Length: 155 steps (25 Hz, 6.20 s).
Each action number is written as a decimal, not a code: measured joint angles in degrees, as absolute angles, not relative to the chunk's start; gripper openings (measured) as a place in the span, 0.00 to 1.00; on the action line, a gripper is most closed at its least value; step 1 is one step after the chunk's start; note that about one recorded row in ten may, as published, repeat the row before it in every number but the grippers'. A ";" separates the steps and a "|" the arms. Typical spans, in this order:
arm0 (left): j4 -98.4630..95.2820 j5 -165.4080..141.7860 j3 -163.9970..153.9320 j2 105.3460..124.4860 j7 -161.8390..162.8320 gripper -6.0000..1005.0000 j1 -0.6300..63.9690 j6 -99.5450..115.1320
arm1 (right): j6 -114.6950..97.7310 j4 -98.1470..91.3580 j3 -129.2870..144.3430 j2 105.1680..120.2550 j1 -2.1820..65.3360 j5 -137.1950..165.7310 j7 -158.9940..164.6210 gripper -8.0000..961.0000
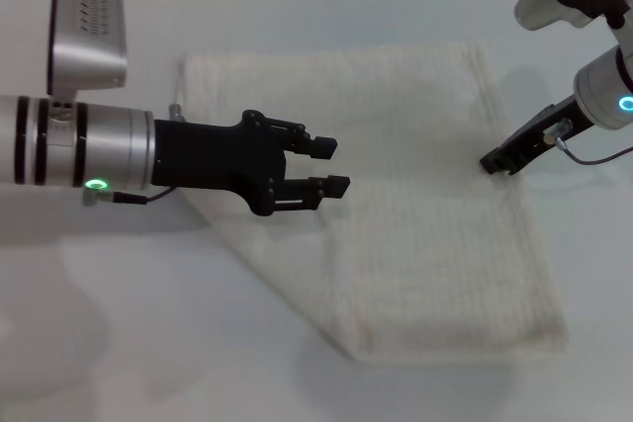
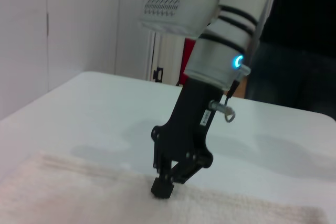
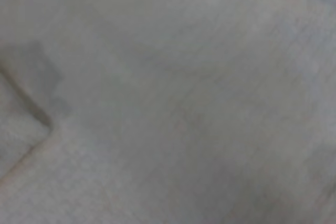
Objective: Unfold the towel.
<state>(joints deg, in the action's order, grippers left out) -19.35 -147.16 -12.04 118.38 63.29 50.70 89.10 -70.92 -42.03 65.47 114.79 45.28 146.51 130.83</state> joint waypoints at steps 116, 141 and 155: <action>-10.63 -142.49 -10.36 118.21 52.83 0.02 44.33 81.36 | -71.43 -42.01 66.18 114.94 45.08 146.52 130.83 0.01; -21.29 -140.05 -10.22 118.02 52.53 0.03 35.72 96.19 | -71.36 -42.01 66.15 114.69 45.35 146.52 131.27 0.01; -24.45 -135.95 -11.11 117.79 51.88 0.03 31.50 99.89 | -71.54 -42.01 66.18 114.69 45.36 146.52 131.61 0.01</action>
